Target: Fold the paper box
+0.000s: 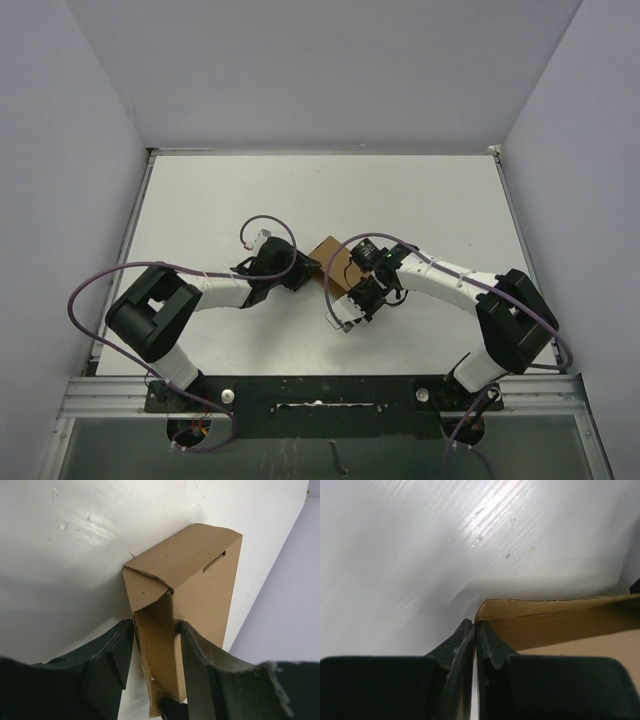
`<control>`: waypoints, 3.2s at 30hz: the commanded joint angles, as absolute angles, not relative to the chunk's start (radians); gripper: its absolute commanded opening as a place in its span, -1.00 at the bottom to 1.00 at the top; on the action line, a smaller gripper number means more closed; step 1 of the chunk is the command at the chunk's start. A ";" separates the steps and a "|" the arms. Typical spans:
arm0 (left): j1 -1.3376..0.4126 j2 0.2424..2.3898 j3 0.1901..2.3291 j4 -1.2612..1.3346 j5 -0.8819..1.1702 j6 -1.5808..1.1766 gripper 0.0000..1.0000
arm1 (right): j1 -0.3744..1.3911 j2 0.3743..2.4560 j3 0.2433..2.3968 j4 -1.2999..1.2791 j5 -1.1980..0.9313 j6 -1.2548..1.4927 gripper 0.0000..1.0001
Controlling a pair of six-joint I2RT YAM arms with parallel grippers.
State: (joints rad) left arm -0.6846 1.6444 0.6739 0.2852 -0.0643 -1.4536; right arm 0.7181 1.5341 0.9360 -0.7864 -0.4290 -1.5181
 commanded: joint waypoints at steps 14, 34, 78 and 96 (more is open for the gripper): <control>-0.675 1.684 0.686 0.256 -0.040 -1.412 -0.17 | 0.794 1.616 1.061 -0.851 -0.391 -1.471 -0.92; -0.655 1.713 0.676 0.259 -0.010 -1.370 -0.18 | 0.826 1.683 1.127 -0.900 -0.387 -1.453 -0.91; -0.647 1.729 0.658 0.304 0.017 -1.356 -0.17 | 0.897 1.830 1.297 -1.020 -0.342 -1.458 -0.92; -0.645 1.746 0.655 0.325 0.030 -1.358 -0.17 | 0.904 1.853 1.334 -1.048 -0.355 -1.510 -0.92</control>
State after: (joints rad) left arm -0.6456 1.6989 0.6739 0.3809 0.0246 -1.3830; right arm 0.8928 1.8465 1.2884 -1.0569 -0.3225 -1.4693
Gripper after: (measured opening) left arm 0.419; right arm 0.046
